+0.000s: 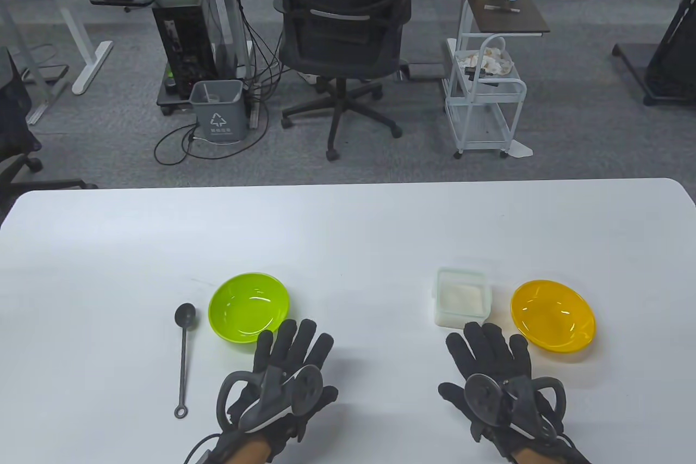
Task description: Scoop white sugar from container into bowls
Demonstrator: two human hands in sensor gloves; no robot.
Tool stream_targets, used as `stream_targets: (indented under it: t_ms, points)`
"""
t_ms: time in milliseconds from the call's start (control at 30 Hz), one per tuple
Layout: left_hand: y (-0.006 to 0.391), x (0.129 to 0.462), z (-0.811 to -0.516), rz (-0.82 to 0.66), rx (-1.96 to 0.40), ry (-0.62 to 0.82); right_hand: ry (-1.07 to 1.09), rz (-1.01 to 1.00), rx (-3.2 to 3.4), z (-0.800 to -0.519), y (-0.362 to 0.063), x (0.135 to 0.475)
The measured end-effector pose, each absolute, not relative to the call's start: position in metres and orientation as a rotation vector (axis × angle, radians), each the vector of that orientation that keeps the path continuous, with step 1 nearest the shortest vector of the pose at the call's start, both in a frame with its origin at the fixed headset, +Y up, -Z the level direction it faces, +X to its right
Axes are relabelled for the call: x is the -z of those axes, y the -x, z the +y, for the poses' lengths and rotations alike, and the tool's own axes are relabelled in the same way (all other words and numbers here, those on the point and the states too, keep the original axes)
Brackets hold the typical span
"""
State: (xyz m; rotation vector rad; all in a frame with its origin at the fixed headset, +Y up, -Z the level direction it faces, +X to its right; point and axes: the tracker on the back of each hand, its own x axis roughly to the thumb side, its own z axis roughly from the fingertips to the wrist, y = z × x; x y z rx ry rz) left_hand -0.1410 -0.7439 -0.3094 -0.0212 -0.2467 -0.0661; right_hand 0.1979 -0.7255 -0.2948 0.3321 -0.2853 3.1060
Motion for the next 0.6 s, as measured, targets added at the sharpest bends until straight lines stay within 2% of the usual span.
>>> stream_targets:
  t_ms: [333, 600]
  points:
    - [0.141, 0.31, -0.744, -0.241, 0.071, 0.025, -0.294, -0.266, -3.083, -0.724, -0.203, 0.301]
    - [0.141, 0.311, -0.744, -0.238, 0.066, 0.034, -0.246, -0.16, -3.096, -0.715, -0.207, 0.328]
